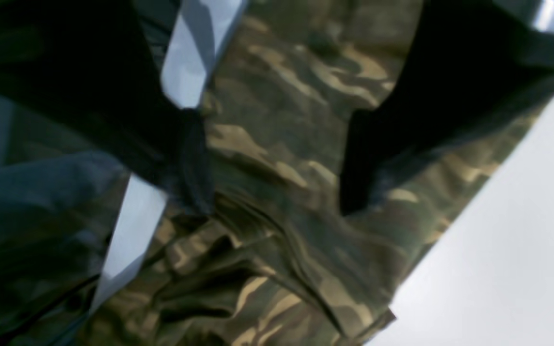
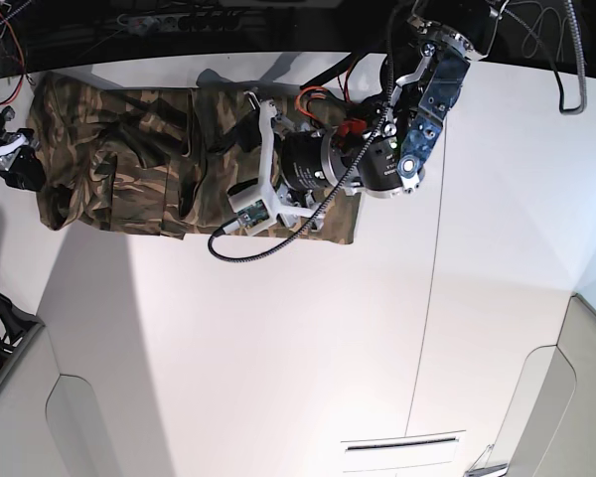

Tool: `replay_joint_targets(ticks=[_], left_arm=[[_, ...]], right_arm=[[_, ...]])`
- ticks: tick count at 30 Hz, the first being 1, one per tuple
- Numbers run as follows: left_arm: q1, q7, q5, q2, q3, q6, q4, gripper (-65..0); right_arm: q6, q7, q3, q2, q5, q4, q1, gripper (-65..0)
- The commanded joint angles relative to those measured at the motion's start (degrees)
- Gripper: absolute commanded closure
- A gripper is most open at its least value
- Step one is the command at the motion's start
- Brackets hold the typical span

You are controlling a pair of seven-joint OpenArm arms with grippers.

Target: Fold the T-shirt properly

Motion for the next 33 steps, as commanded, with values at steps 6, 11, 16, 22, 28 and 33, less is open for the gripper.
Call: replay_joint_targets(ticks=[6, 11, 16, 22, 28, 33], left_arm=[[-0.87, -1.01, 3.30, -1.29, -0.46, 2.51, 1.86, -19.4], [-0.87, -1.01, 3.52, -2.40, -0.46, 5.25, 1.81, -19.4], [-0.90, -1.11, 3.52, -2.99, -0.46, 5.22, 1.81, -19.4], [-0.85, -1.46, 3.56, -2.99, -0.46, 5.25, 1.79, -19.4], [-0.87, -1.51, 3.50, -3.85, -0.46, 5.29, 1.79, -19.4], [-0.63, -1.49, 2.97, -4.55, -0.44, 5.44, 1.79, -19.4]], right_arm=[[-0.94, 2.19, 0.42, 1.09, -3.17, 0.39, 0.39, -41.6], [-0.81, 2.40, 0.42, 1.31, -2.82, -2.34, 0.42, -43.0], [-0.81, 1.44, 0.42, 2.23, 2.27, -5.25, 0.37, -42.9], [-0.22, -2.67, 3.13, 2.16, 10.51, -1.68, 0.39, -42.8], [0.02, -2.08, 3.67, 2.19, 5.31, 0.28, 0.37, -42.8], [0.33, -1.92, 3.54, 2.75, 4.22, -3.93, 0.26, -42.8]])
